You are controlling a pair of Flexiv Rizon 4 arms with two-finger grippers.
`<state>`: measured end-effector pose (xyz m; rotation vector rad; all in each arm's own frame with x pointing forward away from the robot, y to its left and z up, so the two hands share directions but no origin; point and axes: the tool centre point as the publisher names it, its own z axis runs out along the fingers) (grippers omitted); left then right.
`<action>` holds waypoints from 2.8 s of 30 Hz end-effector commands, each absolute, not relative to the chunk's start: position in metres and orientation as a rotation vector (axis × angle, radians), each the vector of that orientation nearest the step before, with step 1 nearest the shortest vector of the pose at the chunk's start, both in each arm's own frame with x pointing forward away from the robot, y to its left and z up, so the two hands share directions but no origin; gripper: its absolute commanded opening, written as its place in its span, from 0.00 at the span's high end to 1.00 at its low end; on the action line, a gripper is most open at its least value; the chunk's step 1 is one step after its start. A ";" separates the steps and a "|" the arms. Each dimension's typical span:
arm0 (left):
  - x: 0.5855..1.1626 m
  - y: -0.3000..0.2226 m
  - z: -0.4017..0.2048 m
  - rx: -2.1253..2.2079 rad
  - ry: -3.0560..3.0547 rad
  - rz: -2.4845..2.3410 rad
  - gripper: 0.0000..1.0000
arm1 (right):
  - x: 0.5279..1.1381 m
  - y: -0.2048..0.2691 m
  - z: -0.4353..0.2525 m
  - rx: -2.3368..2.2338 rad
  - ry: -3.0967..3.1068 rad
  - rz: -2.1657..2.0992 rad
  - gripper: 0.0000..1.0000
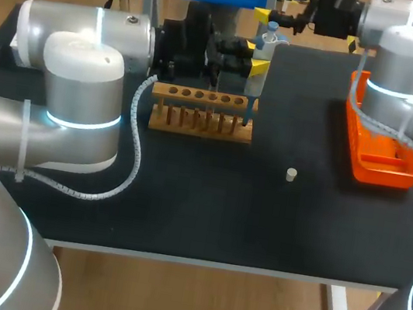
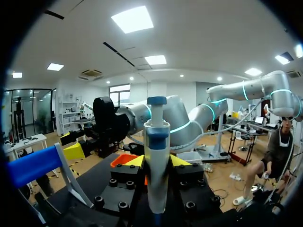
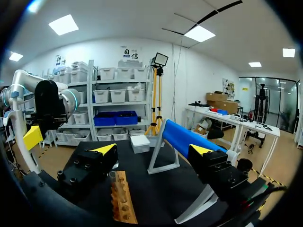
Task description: Invert the test tube, pick up the pipette, mount the tip to pipette, aspirate from beaker and dispense into the tube, eject the tip, return the pipette, and cap with the stopper.
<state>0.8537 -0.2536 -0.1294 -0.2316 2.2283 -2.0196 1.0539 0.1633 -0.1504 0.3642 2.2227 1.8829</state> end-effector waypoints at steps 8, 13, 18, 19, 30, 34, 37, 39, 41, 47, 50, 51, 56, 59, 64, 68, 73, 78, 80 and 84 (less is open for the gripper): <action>0.854 -0.254 -0.129 -0.233 2.228 -2.019 1.00 | 1.078 0.180 -0.156 0.342 2.264 1.809 0.00; 0.854 -0.254 -0.129 -0.233 2.228 -2.019 1.00 | 1.092 0.183 -0.165 0.338 2.274 1.782 0.00; 0.854 -0.254 -0.129 -0.233 2.228 -2.019 1.00 | 1.101 0.186 -0.173 0.340 2.281 1.765 0.00; 0.854 -0.254 -0.129 -0.233 2.228 -2.019 1.00 | 1.103 0.186 -0.176 0.340 2.285 1.758 0.00; 0.854 -0.254 -0.129 -0.233 2.228 -2.019 1.00 | 1.107 0.185 -0.183 0.334 2.270 1.733 0.00; 0.854 -0.254 -0.129 -0.233 2.228 -2.019 1.00 | 1.107 0.185 -0.183 0.334 2.270 1.733 0.00; 0.854 -0.254 -0.129 -0.233 2.228 -2.019 1.00 | 1.107 0.185 -0.183 0.334 2.270 1.733 0.00; 0.854 -0.254 -0.129 -0.233 2.228 -2.019 1.00 | 1.107 0.185 -0.183 0.334 2.270 1.733 0.00; 0.854 -0.254 -0.129 -0.233 2.228 -2.019 1.00 | 1.107 0.185 -0.183 0.334 2.270 1.733 0.00; 0.854 -0.254 -0.129 -0.233 2.228 -2.019 1.00 | 1.107 0.185 -0.183 0.334 2.270 1.733 0.00; 0.854 -0.254 -0.129 -0.233 2.228 -2.019 1.00 | 1.107 0.185 -0.183 0.334 2.270 1.733 0.00; 0.854 -0.254 -0.129 -0.233 2.228 -2.019 1.00 | 1.107 0.185 -0.183 0.334 2.270 1.733 0.00; 0.854 -0.254 -0.129 -0.233 2.228 -2.019 1.00 | 1.107 0.185 -0.183 0.334 2.270 1.733 0.00; 0.854 -0.254 -0.129 -0.233 2.228 -2.019 1.00 | 1.107 0.185 -0.183 0.334 2.270 1.733 0.00; 0.855 -0.247 -0.130 -0.260 2.224 -1.998 1.00 | 1.107 0.185 -0.183 0.334 2.270 1.733 0.00; 0.853 -0.225 -0.128 -0.320 2.196 -1.947 1.00 | 1.107 0.185 -0.183 0.334 2.270 1.733 0.00; 0.853 -0.186 -0.127 -0.404 2.168 -1.856 1.00 | 1.107 0.185 -0.183 0.334 2.270 1.733 0.00; 0.858 -0.146 -0.124 -0.501 2.120 -1.760 1.00 | 1.107 0.185 -0.183 0.334 2.270 1.733 0.00; 0.863 -0.131 -0.123 -0.527 2.099 -1.735 1.00 | 1.107 0.185 -0.183 0.334 2.270 1.733 0.00; 0.873 -0.113 -0.124 -0.577 2.064 -1.672 1.00 | 1.107 0.185 -0.183 0.334 2.270 1.733 0.00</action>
